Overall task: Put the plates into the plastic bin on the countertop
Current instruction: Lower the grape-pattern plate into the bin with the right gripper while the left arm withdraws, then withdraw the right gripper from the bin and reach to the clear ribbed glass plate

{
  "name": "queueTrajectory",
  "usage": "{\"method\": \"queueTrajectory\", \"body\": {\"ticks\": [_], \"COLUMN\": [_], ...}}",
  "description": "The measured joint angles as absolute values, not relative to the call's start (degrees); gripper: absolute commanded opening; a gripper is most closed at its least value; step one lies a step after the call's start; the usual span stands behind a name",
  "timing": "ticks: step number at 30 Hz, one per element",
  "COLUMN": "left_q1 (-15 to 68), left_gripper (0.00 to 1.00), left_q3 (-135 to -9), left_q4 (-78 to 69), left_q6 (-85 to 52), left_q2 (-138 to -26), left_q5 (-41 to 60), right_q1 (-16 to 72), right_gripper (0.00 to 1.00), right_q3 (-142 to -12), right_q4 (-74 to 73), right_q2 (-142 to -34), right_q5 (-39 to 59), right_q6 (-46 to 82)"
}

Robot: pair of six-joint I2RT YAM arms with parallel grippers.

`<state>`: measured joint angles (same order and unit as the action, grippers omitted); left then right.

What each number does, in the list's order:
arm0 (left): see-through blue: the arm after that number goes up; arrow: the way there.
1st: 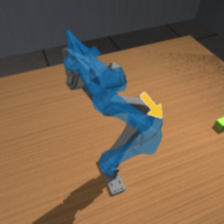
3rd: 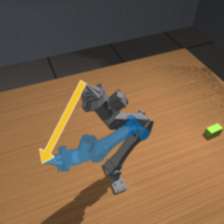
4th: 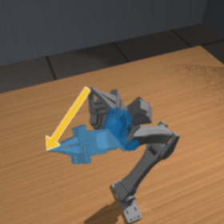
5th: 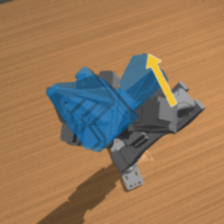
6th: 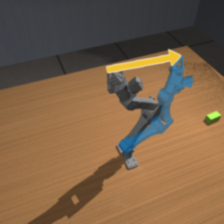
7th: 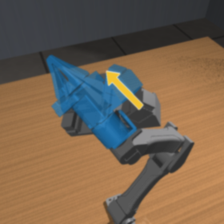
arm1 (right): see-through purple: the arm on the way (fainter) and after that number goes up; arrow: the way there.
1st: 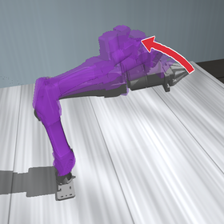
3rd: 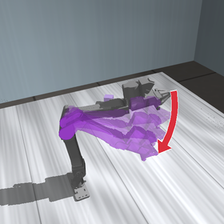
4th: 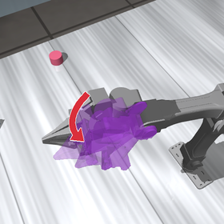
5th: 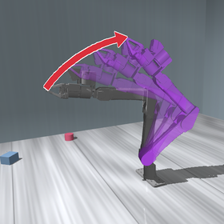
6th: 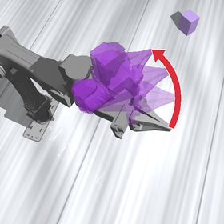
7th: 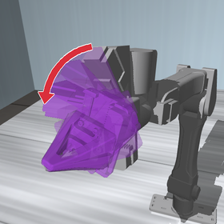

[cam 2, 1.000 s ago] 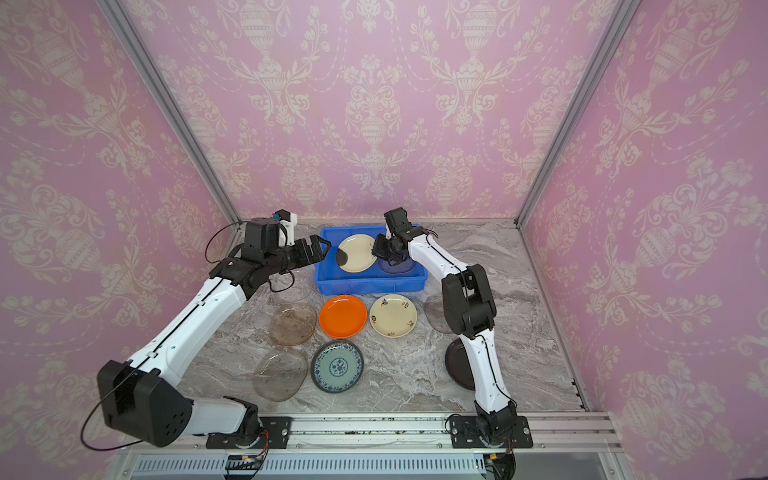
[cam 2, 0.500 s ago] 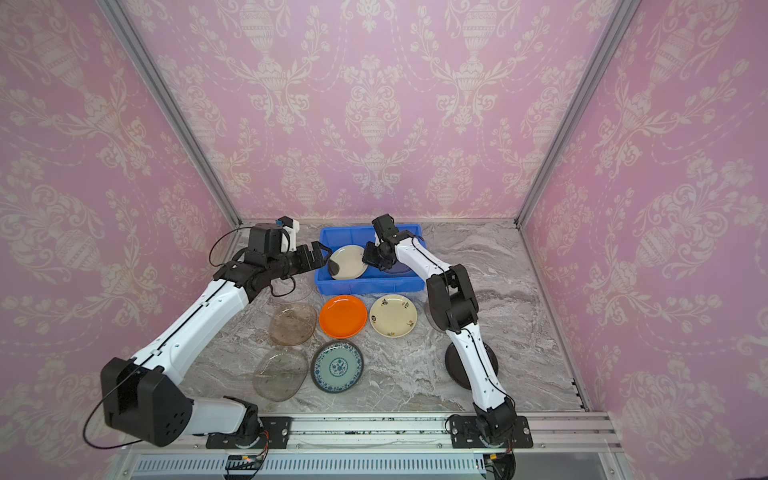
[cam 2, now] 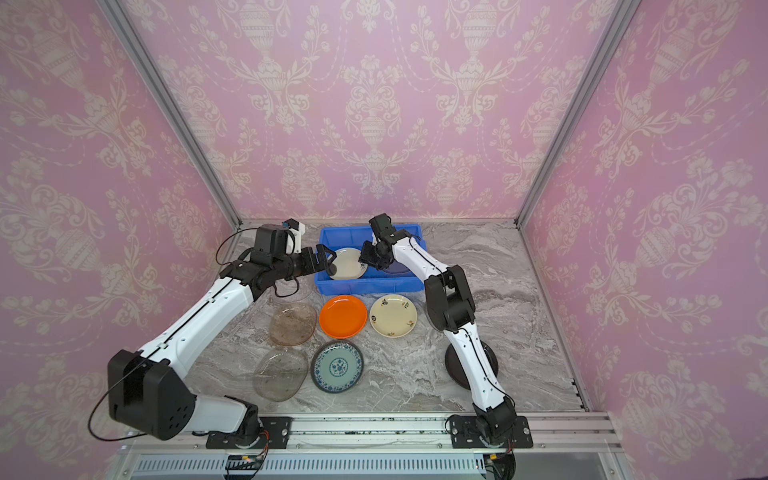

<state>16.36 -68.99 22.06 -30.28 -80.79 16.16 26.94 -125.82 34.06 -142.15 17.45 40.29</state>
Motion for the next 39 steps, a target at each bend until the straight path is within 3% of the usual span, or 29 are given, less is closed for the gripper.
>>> {"method": "queueTrajectory", "body": {"ticks": [10,19,23,32,39], "left_q1": [18.20,23.05,25.08,32.10,33.71], "left_gripper": [0.99,0.96,0.95,0.95,0.94], "left_q3": [-69.01,-69.93,-71.90,-78.17,-79.50], "left_q4": [21.89,21.93,21.98,22.55,22.87], "left_q6": [-29.21,-27.00,-26.33,-24.86,-24.62], "left_q2": [-83.44,-86.26,-87.15,-91.55,-95.22], "left_q5": [16.34,16.95,18.06,19.44,22.04], "right_q1": [26.94,25.71,23.44,7.68,-3.86], "right_gripper": [0.46,0.45,0.52,0.47,0.36], "right_q3": [-121.67,-102.98,-92.05,-64.42,-48.21], "right_q4": [35.44,33.76,33.74,37.26,34.41], "right_q2": [-135.37,-106.00,-92.49,-74.13,-71.33], "right_q5": [16.47,11.73,8.19,4.71,8.97], "right_q6": [38.39,30.30,27.11,26.24,29.34]}}
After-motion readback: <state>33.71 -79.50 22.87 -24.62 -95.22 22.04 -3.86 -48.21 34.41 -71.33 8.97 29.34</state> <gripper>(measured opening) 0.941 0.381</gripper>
